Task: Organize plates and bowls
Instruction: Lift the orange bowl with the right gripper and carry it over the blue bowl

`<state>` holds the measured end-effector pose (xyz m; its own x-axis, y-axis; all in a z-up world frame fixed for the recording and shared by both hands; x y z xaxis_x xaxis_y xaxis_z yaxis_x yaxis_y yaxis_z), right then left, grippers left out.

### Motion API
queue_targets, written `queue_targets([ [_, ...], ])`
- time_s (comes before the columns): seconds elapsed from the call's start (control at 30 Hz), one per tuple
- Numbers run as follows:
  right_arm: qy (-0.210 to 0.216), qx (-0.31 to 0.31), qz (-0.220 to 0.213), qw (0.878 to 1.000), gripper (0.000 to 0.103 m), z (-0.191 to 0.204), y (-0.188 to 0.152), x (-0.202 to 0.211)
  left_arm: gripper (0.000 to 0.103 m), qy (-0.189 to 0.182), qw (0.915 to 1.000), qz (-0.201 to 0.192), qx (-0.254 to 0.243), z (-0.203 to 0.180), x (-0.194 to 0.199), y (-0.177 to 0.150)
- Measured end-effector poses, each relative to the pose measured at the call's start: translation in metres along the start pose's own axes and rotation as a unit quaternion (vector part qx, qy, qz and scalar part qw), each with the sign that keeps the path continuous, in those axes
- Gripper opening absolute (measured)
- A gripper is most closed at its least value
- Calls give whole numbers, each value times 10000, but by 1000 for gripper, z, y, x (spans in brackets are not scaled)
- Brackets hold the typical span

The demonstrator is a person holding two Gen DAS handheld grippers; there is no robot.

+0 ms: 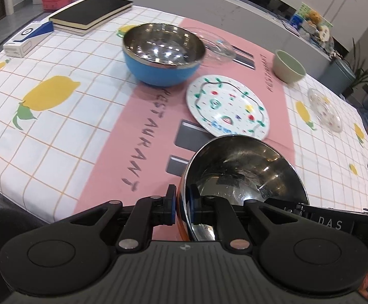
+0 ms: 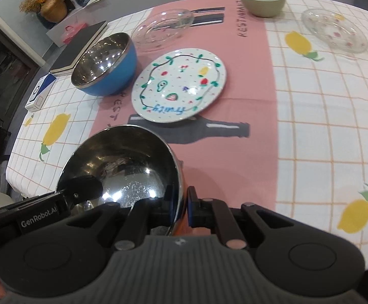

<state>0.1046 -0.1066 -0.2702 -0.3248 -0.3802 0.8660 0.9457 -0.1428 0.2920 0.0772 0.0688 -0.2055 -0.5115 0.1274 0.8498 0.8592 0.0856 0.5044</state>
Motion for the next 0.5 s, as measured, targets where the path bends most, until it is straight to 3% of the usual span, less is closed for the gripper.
queue_targets([
  [0.37, -43, 101, -111, 9999, 7, 19, 14, -20, 11, 123, 9994, -282, 185, 22, -11, 10],
  [0.5, -80, 137, -51, 9999, 7, 20, 12, -27, 11, 112, 9995, -191, 221, 27, -18, 10],
])
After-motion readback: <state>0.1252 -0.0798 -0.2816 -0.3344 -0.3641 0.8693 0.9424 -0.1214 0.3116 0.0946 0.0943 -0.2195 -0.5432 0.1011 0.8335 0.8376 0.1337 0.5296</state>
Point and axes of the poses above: each gripper's, at about its wrist camera, not at the fingertips, and x roughly against the way its jaws point, z to its left, y to its top, the point moved 10 cm from there along -x, roughly the way its jaws point, and after that the axes turned 10 degrees about -x, right-handed, at the moved point
